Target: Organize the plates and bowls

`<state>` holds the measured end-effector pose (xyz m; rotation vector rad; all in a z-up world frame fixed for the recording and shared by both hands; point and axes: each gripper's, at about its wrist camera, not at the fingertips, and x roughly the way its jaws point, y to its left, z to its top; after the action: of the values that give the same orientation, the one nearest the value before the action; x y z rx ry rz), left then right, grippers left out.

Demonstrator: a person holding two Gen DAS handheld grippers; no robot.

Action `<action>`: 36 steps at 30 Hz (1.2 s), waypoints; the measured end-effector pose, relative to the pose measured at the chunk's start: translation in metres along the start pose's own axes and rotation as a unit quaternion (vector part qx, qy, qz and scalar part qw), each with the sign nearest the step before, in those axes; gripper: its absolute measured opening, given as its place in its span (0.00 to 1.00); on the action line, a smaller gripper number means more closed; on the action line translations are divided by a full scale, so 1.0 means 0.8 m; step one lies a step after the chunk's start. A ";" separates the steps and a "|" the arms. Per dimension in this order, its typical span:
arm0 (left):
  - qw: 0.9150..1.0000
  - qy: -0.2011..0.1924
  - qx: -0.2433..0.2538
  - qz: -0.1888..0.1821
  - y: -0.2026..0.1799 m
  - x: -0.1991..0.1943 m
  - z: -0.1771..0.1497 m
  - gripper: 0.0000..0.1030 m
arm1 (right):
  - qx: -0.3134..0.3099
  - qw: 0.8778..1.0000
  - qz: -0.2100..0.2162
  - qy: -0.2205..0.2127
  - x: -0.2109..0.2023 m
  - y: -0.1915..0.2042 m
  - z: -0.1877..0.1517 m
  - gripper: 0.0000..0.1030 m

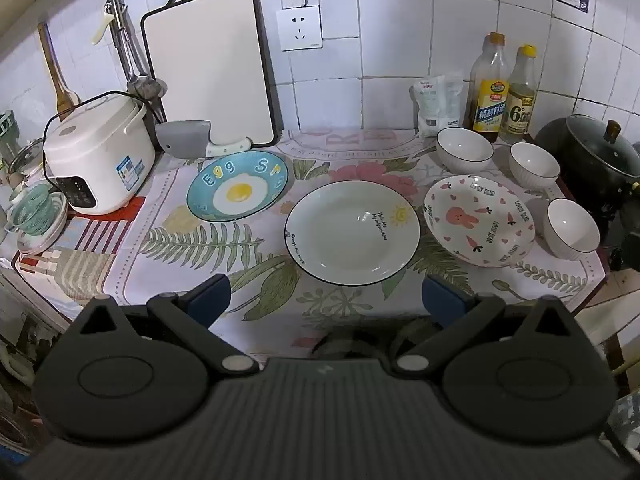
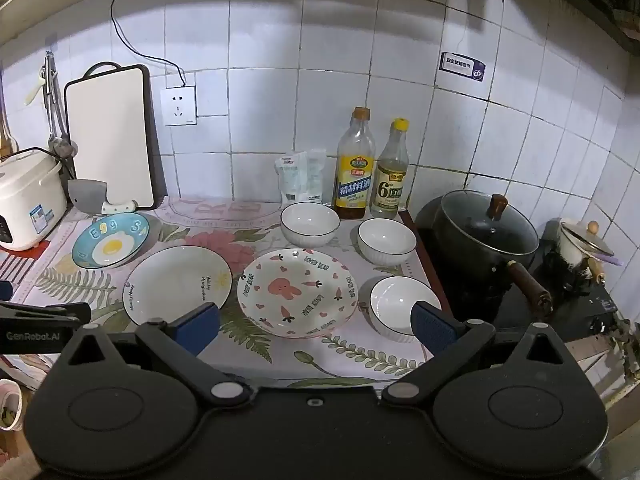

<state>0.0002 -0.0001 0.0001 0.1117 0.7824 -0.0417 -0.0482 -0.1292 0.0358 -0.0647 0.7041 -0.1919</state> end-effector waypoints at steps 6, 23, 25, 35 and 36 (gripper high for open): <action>1.000 -0.007 -0.008 -0.005 0.007 0.001 0.000 1.00 | 0.003 1.000 0.001 -0.001 0.005 -0.002 -0.003 1.00; 1.000 -0.011 -0.023 -0.006 0.017 0.010 -0.005 1.00 | 0.020 1.000 0.016 -0.004 0.018 0.006 -0.008 1.00; 1.000 -0.015 -0.022 -0.006 0.016 0.009 -0.007 1.00 | 0.021 1.000 0.015 -0.005 0.019 0.005 -0.009 1.00; 0.999 -0.026 -0.021 -0.007 0.013 0.008 -0.009 1.00 | 0.019 1.000 0.011 -0.012 0.020 0.003 -0.010 1.00; 0.999 -0.027 -0.022 -0.006 0.014 0.009 -0.008 1.00 | 0.019 1.000 0.010 -0.014 0.020 0.003 -0.010 1.00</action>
<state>0.0013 0.0121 -0.0084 0.0642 0.7289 -0.0395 -0.0413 -0.1297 0.0191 -0.0245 0.6738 -0.1838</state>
